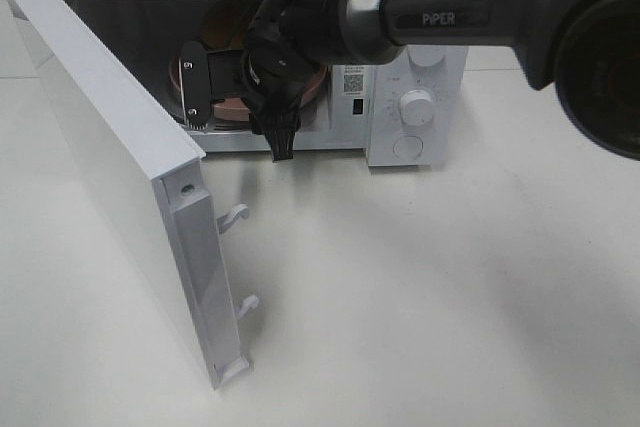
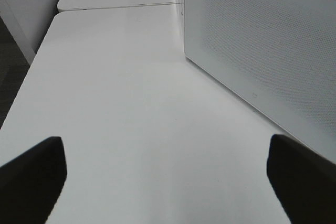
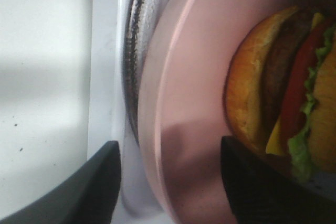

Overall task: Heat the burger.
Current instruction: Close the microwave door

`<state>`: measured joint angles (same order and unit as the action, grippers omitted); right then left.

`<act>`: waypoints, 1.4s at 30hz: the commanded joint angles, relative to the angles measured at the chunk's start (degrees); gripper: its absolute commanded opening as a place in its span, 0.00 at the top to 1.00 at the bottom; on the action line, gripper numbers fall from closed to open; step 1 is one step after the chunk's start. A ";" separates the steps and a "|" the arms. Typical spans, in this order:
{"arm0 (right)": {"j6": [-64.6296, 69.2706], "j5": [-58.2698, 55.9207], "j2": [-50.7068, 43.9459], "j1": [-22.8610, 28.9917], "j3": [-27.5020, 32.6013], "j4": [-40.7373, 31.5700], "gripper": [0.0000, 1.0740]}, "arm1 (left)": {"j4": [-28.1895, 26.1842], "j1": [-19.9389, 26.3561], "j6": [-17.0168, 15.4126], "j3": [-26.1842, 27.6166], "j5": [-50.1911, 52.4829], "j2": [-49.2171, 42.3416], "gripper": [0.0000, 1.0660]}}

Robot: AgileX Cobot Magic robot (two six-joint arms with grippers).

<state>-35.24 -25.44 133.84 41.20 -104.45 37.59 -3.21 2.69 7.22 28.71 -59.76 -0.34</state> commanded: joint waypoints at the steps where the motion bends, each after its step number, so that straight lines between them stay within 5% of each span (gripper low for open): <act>1: -0.23 2.69 -2.58 -0.06 3.27 -0.11 0.42 | -0.23 -0.23 0.00 -0.17 0.11 -1.26 0.10; 15: -1.09 7.79 -11.80 -0.06 17.13 -0.11 0.37 | -0.23 -0.23 0.00 -0.17 0.11 -1.26 0.10; 22: 1.89 7.45 -18.51 -0.06 22.75 -0.17 0.24 | -0.23 -0.23 0.00 -0.17 0.11 -1.26 0.10; 42: 8.14 -6.76 -32.26 -0.23 30.77 -7.68 0.29 | -0.23 -0.23 0.00 -0.17 0.11 -1.26 0.10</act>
<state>-28.13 -31.34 102.39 41.20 -74.03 30.60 -3.21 2.69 7.22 28.71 -59.76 -0.34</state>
